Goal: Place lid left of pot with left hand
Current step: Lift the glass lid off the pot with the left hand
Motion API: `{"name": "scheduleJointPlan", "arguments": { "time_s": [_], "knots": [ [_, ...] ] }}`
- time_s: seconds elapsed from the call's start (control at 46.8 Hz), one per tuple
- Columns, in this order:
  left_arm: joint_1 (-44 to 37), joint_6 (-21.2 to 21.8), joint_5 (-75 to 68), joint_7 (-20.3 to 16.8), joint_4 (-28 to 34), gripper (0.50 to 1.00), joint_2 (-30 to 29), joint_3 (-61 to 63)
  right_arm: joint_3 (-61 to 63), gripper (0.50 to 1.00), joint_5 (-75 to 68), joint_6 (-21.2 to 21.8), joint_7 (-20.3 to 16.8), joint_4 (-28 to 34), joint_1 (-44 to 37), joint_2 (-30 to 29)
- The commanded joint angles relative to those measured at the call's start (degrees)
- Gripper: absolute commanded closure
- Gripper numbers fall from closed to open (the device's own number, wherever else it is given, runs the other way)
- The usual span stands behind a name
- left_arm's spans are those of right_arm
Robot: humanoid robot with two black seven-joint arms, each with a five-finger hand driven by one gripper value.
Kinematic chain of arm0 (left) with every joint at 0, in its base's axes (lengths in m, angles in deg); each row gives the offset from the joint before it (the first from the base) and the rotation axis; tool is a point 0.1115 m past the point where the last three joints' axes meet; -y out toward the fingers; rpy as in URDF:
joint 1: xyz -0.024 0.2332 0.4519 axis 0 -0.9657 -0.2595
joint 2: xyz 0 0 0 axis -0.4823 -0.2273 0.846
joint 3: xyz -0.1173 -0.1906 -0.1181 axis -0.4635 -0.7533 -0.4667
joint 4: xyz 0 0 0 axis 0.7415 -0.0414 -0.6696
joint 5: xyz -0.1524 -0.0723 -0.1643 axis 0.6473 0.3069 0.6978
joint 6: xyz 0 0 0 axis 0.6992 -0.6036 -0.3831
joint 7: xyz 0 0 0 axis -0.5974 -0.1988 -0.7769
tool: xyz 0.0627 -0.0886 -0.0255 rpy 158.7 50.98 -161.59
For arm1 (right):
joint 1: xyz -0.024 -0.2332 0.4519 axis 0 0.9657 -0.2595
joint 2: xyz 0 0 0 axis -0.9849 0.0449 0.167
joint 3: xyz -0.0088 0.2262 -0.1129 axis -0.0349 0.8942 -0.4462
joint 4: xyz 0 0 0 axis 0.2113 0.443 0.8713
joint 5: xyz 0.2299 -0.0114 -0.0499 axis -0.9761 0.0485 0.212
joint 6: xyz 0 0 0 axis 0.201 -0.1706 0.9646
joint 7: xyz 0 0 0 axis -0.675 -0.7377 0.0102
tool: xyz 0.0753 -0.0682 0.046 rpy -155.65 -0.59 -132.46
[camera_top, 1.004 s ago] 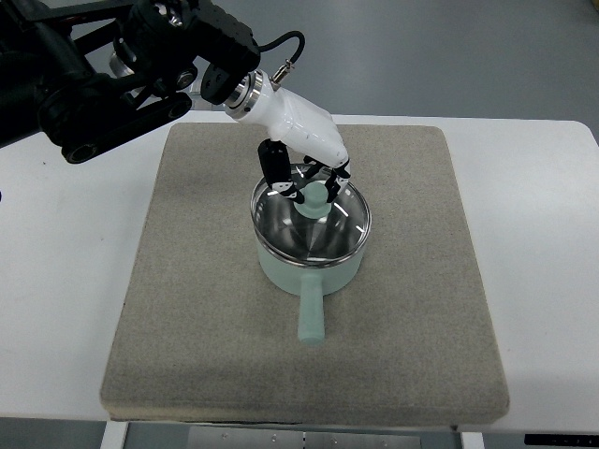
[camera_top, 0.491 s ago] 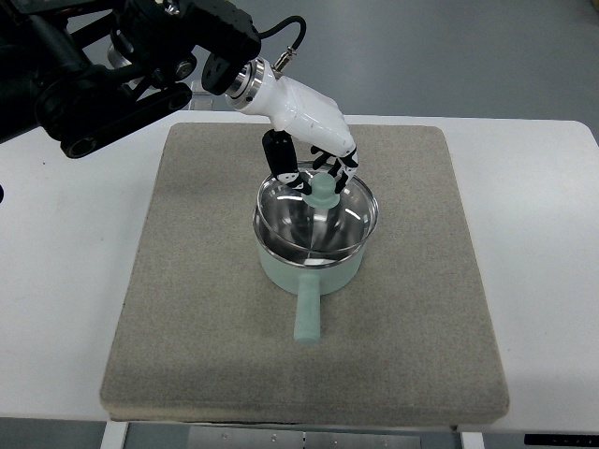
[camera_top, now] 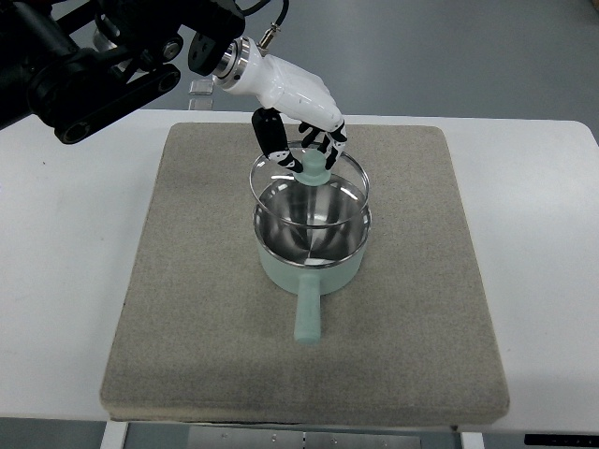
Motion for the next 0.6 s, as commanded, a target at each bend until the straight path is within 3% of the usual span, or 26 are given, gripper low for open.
{"name": "scheduleJointPlan", "arguments": {
  "time_s": [0.0,0.235,0.577],
  "knots": [
    [0.2,0.1,0.1,0.0,1.6,1.000,-0.4,0.0,0.0,0.579,0.0,0.0,0.0,0.0,0.0,0.0],
    [0.2,2.0,0.1,0.0,5.3,1.000,-2.6,0.4,0.0,0.579,0.0,0.0,0.0,0.0,0.0,0.0],
    [-0.6,2.2,-0.2,0.0,5.3,1.000,-8.8,1.2,0.0,0.579,0.0,0.0,0.0,0.0,0.0,0.0]
  ]
}}
